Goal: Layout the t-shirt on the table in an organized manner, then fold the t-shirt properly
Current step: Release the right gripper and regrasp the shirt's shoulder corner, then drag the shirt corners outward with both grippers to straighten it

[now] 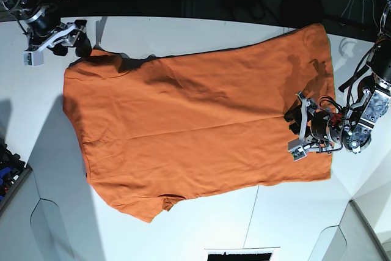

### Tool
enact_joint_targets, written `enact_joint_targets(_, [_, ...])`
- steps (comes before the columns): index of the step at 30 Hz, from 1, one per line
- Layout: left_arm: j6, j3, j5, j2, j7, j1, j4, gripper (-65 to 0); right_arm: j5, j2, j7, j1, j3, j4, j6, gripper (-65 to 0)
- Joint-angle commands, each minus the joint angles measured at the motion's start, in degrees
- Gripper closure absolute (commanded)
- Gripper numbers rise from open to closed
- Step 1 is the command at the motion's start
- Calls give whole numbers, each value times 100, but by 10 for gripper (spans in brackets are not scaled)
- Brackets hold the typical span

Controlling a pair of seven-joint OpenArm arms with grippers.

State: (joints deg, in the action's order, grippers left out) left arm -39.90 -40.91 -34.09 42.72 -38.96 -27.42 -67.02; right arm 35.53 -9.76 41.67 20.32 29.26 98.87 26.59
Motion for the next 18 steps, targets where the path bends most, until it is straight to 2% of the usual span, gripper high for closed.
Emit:
enact_joint_targets(1, [-10, 42, -2, 79, -28, -72, -46, -260, -24, 20, -83, -35, -109, -13, -13, -449])
enact_joint_targets(3, [-10, 42, -2, 76, -26, -28, -46, -260, -131, 125, -208, -109, -323, -173, -138, -449])
enact_joint_targets(7, [-10, 42, 0, 79, -28, 50, -46, -260, -170, 323, -203, -269, -612, -446, -133, -423])
enact_joint_targets(9, [-10, 42, -2, 79, -31, 70, -46, -260, -170, 420, -201, -264, -669, -459, -133, -329])
enact_joint_targets(12, [-10, 42, 2, 94, -33, 94, -46, -260, -168, 516, -195, -234, -667, -455, -131, -106])
enact_joint_targets(14, [-10, 42, 0, 114, -33, 94, -46, -260, -166, 522, -122, -236, -667, -446, -79, -1])
enact_joint_targets(18, [-10, 42, 2, 109, -33, 92, -46, -260, -138, 516, 35, -236, -614, -332, -24, 0])
